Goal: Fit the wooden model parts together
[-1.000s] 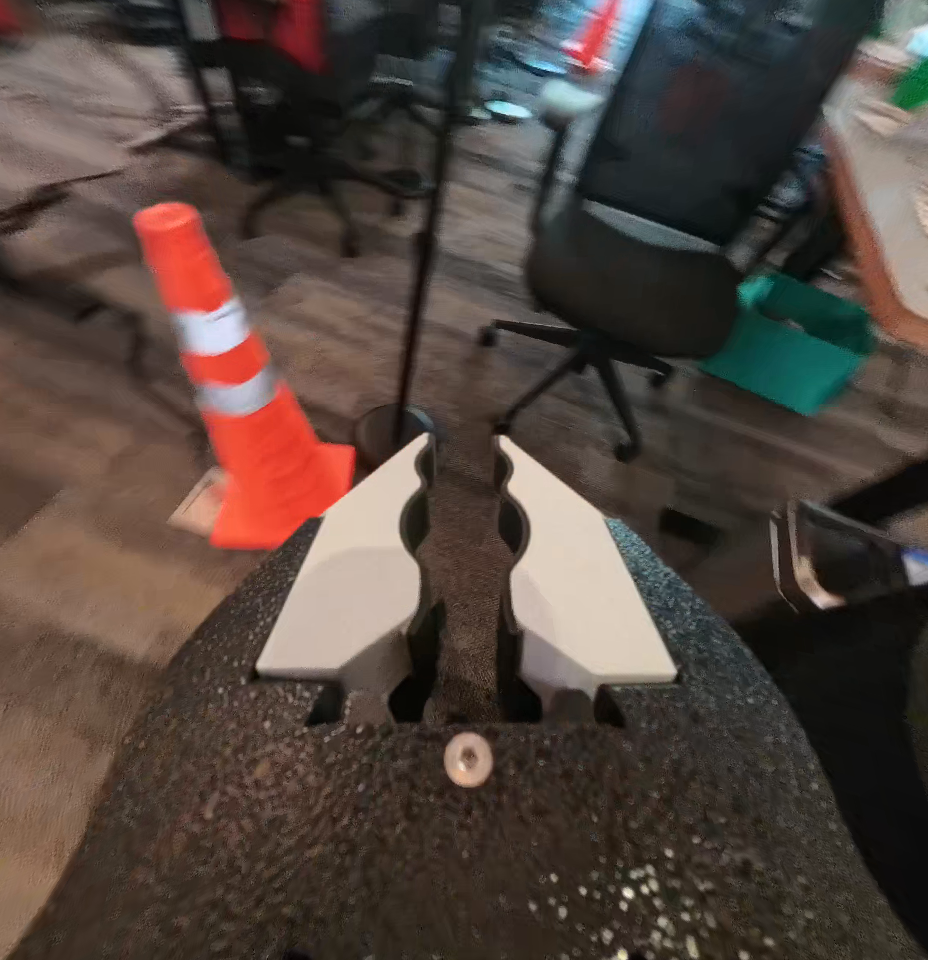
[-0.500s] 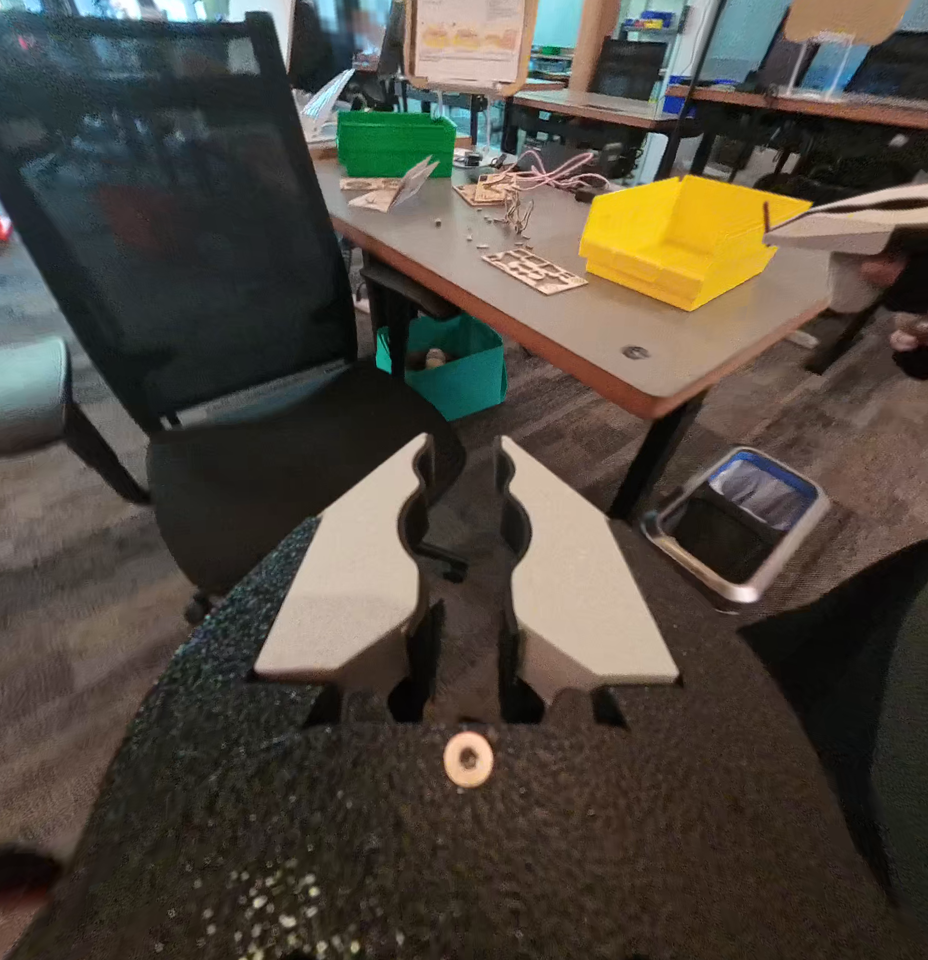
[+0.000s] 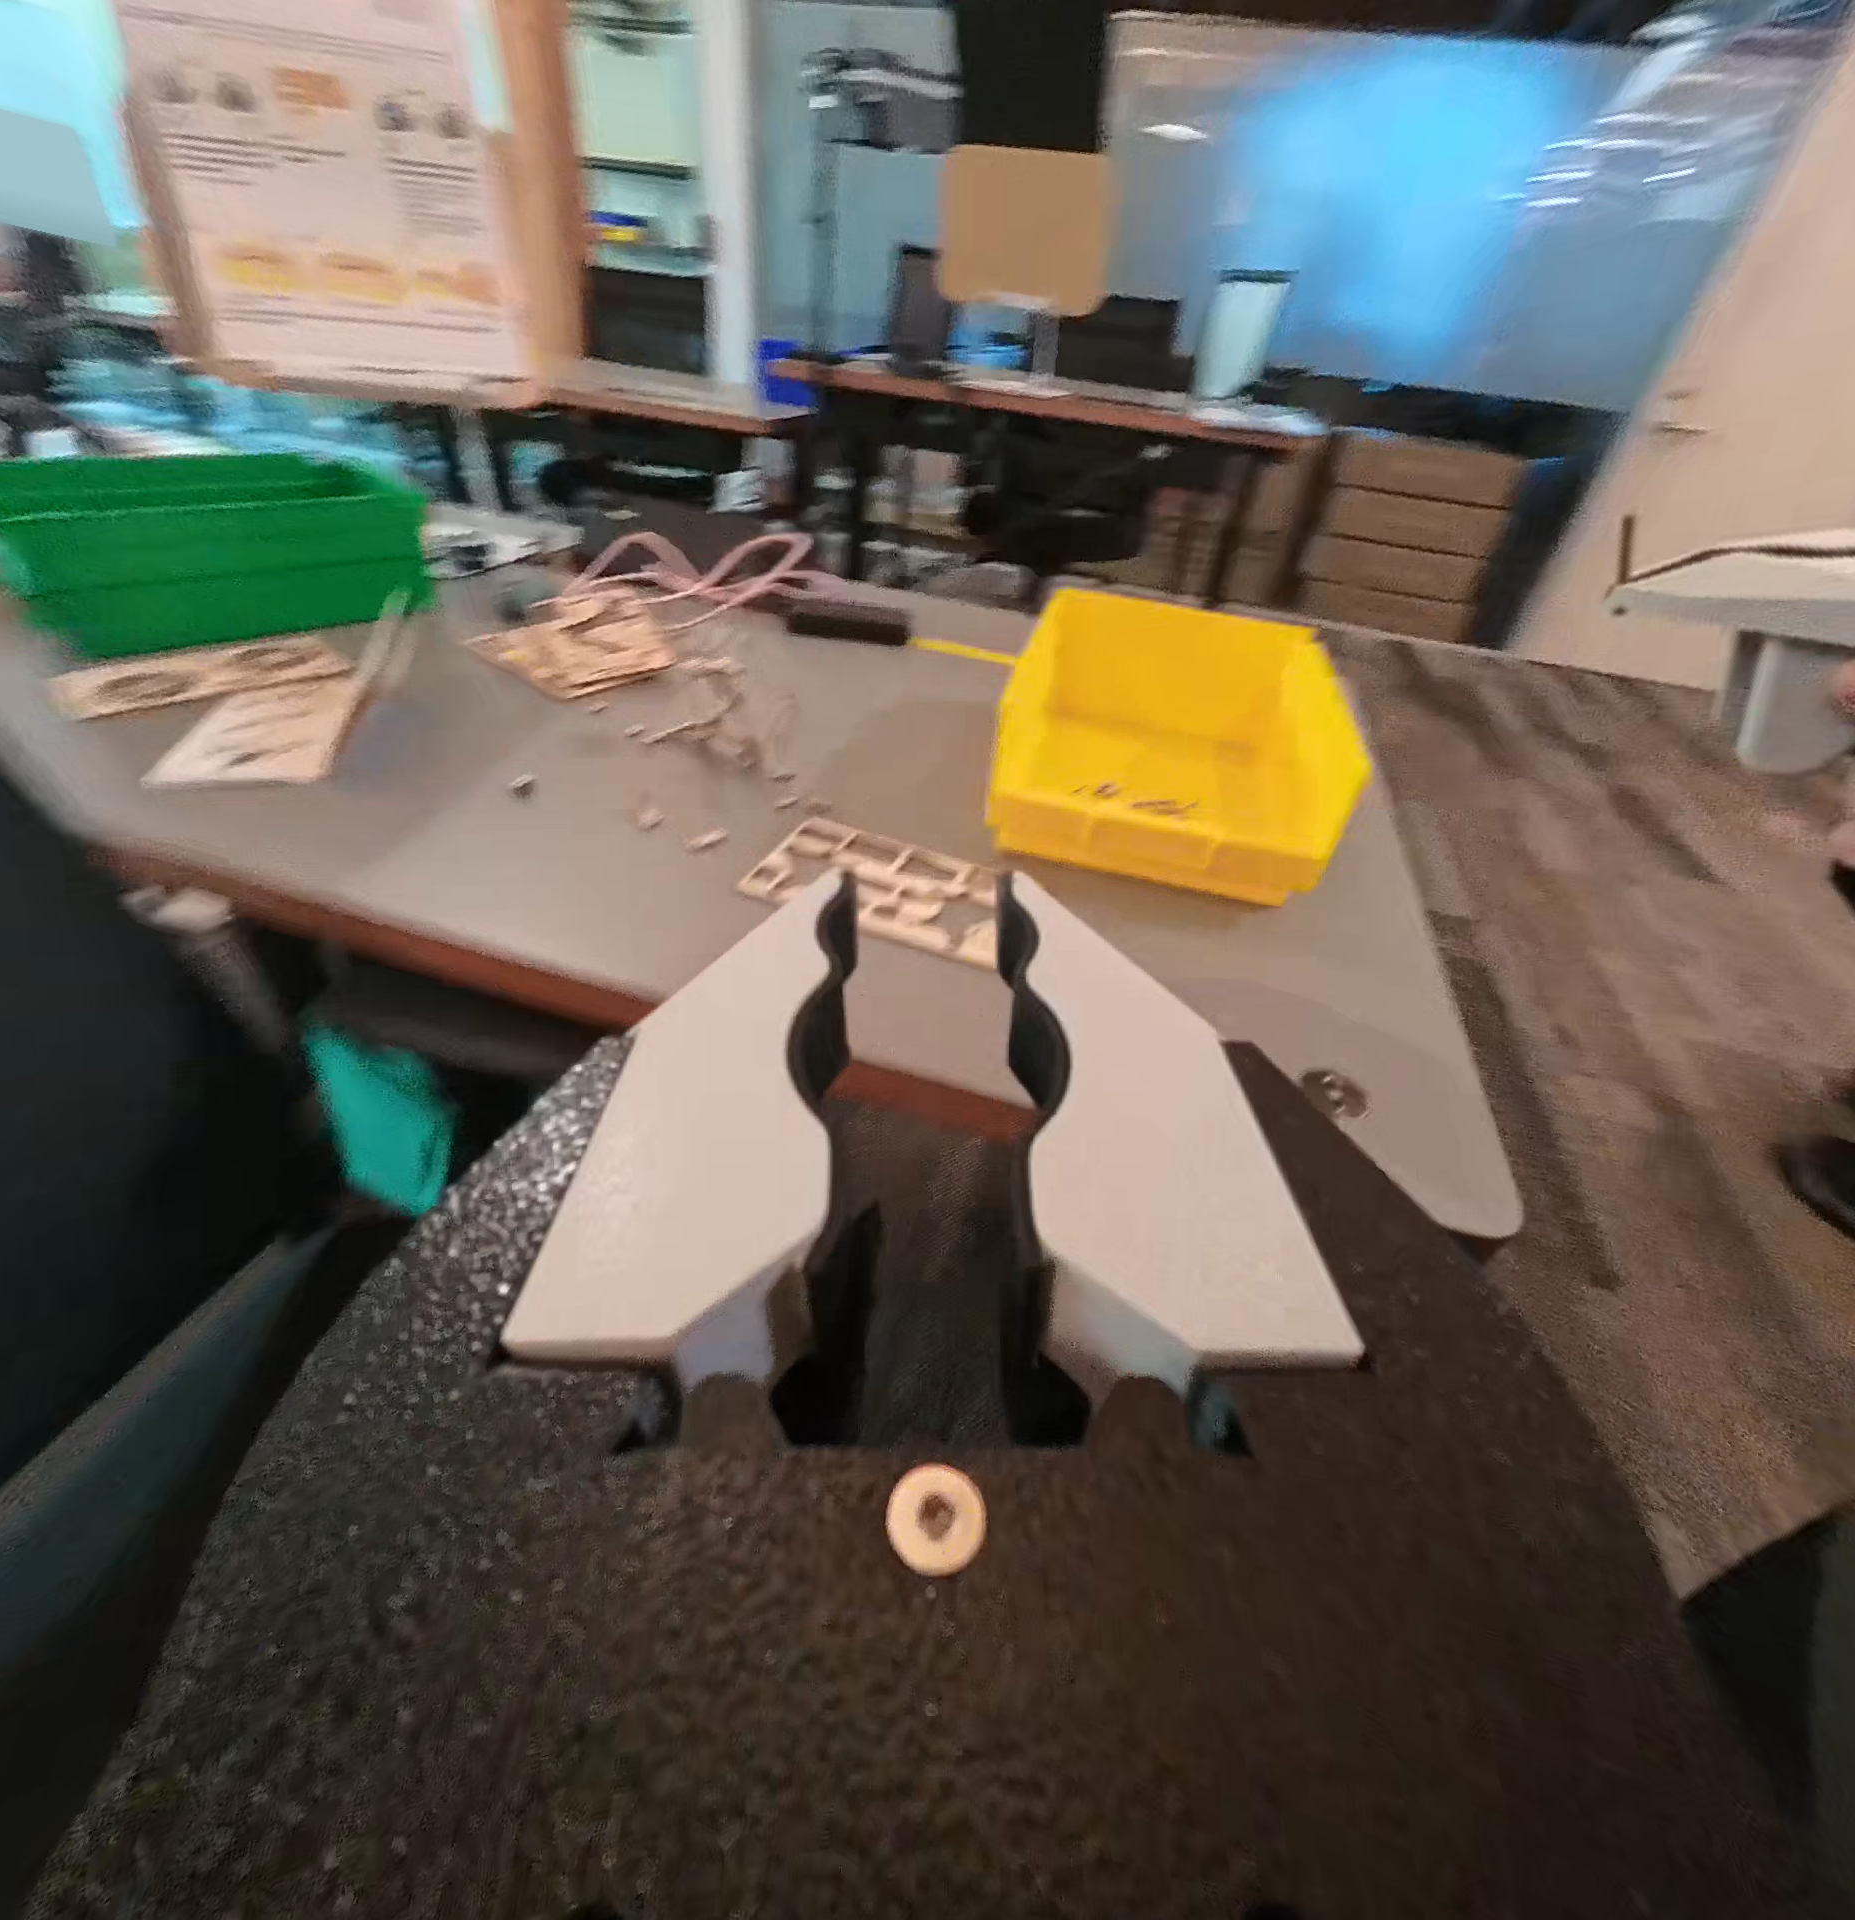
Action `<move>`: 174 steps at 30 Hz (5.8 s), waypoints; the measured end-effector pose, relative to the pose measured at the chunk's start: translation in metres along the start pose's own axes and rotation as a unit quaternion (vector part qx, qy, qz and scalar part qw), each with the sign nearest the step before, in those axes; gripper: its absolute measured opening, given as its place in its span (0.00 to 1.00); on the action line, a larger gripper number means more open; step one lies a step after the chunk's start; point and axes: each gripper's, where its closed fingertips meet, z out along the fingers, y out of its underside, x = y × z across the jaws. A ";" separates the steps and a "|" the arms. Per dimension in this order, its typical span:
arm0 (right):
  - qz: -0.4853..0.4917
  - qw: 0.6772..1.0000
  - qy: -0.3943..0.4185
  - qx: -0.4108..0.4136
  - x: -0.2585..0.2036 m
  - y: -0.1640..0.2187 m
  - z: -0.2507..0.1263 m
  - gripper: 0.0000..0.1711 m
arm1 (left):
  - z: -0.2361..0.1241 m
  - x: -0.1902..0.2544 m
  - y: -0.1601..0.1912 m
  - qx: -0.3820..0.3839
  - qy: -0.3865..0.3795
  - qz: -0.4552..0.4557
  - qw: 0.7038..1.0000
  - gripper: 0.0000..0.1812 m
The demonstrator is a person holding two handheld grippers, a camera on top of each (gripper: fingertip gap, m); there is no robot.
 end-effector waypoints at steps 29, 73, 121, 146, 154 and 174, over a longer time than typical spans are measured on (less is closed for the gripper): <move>0.124 0.766 0.622 -0.110 -0.140 0.038 -0.265 0.01 | -0.005 0.380 0.018 -0.059 0.813 0.032 0.579 0.14; -0.114 0.905 0.406 0.053 -0.099 0.013 0.195 0.00 | 0.173 -0.158 -0.070 0.176 0.594 -0.111 0.777 0.22; -0.204 0.960 -0.021 -0.191 0.050 0.099 0.407 0.01 | 0.330 -0.149 0.054 -0.026 0.649 0.237 0.723 0.00; -0.153 0.963 0.218 0.033 0.111 0.074 0.394 0.06 | 0.314 -0.174 0.008 0.172 0.577 0.125 0.789 0.00; -0.173 0.953 0.245 0.045 0.116 0.073 0.388 0.03 | 0.317 -0.178 0.007 0.167 0.577 0.110 0.792 0.00; -0.261 0.922 0.284 0.016 0.118 0.075 0.391 0.03 | 0.327 -0.186 0.004 0.209 0.505 0.182 0.817 0.00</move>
